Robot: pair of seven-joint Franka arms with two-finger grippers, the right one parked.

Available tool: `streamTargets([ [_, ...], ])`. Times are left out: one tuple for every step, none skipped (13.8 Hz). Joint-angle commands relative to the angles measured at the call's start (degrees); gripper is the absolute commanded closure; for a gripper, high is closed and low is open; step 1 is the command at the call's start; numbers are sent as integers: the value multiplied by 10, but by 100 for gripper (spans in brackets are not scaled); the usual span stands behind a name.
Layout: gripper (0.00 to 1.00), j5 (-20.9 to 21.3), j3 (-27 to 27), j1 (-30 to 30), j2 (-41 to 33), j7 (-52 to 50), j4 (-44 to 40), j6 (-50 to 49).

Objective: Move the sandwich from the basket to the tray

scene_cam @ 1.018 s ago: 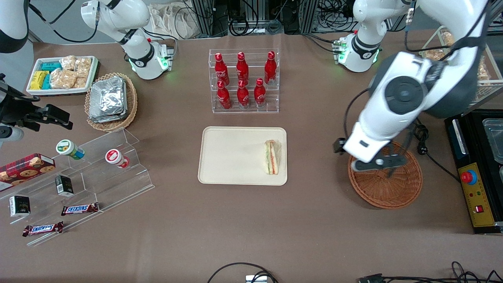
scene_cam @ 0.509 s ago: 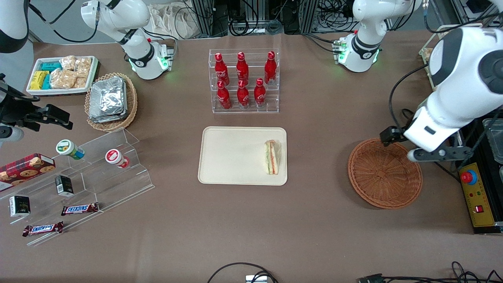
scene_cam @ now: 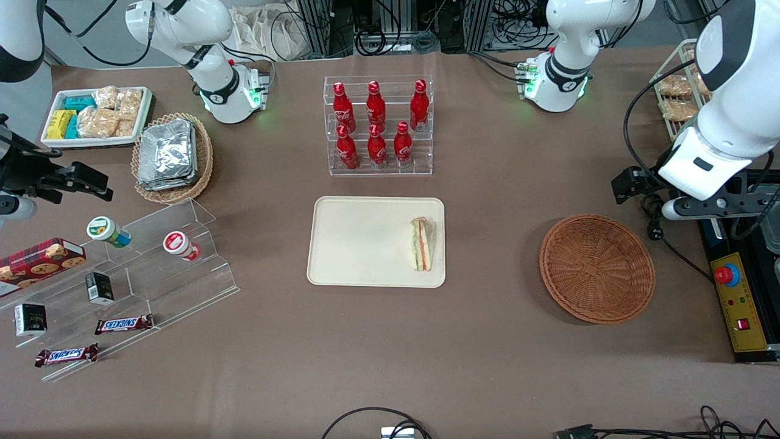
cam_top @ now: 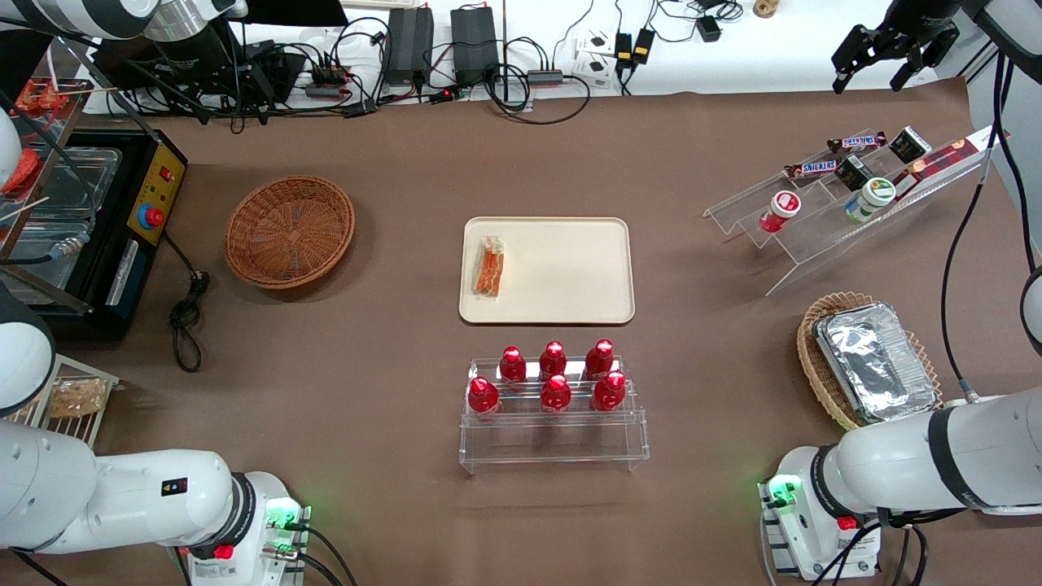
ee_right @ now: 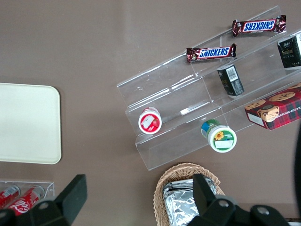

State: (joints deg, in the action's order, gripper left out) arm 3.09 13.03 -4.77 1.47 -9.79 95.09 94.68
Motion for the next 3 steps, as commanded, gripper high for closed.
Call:
streamTargets([
  [0, -10, -16, 13, -6, 9, 0, -14],
  [0, -10, -17, 13, -2, 9, 0, -13],
  [0, -10, -17, 14, -2, 8, 0, -13],
])
